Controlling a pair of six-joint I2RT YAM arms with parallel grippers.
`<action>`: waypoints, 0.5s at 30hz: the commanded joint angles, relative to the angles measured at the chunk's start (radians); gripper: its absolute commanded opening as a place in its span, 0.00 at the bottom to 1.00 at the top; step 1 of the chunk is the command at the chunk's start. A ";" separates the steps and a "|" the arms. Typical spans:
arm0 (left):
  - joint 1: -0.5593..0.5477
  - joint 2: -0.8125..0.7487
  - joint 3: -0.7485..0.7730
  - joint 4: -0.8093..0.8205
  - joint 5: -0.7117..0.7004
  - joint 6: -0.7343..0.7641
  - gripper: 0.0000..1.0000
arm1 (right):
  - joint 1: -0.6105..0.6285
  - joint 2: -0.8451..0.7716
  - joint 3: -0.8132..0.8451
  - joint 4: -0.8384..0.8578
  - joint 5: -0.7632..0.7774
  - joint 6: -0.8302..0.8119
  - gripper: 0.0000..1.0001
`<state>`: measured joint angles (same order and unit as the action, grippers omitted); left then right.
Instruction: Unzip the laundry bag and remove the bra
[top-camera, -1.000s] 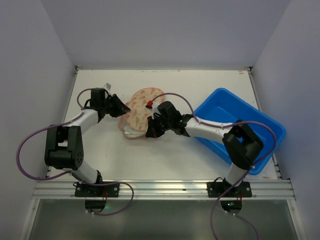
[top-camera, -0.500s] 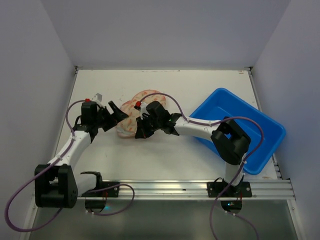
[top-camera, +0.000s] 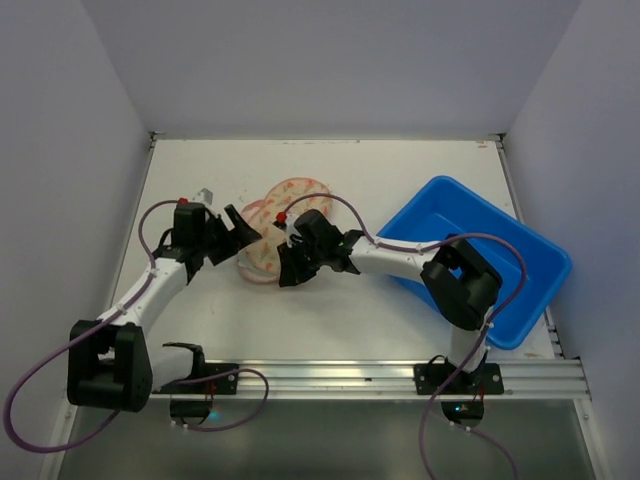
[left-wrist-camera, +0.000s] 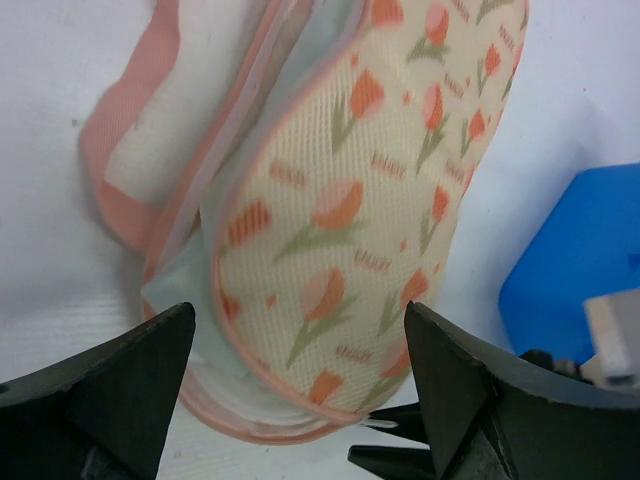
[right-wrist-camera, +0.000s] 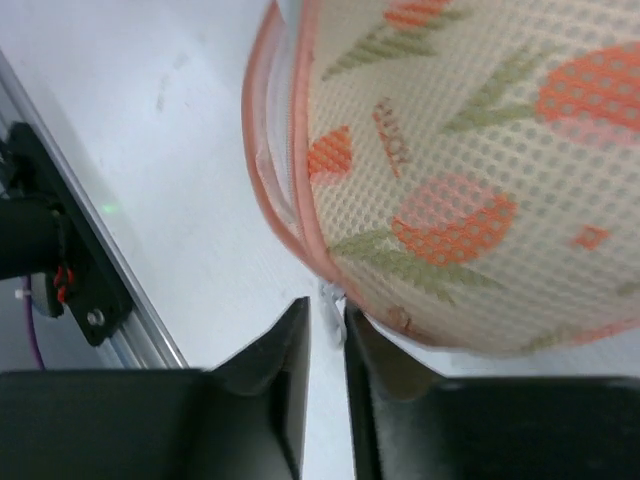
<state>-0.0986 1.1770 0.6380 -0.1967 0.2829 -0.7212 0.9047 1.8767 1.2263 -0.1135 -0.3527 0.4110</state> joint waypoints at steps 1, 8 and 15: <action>0.002 0.073 0.107 0.026 -0.004 0.081 0.88 | -0.015 -0.105 -0.072 -0.112 0.060 -0.017 0.30; 0.000 0.187 0.222 0.045 0.051 0.160 0.88 | -0.107 -0.306 -0.221 -0.181 0.132 0.028 0.74; -0.004 0.340 0.359 0.039 0.079 0.235 0.85 | -0.188 -0.497 -0.300 -0.179 0.195 0.008 0.84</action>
<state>-0.0990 1.4754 0.9028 -0.1822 0.3439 -0.5659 0.7269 1.4445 0.9436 -0.2890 -0.2111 0.4263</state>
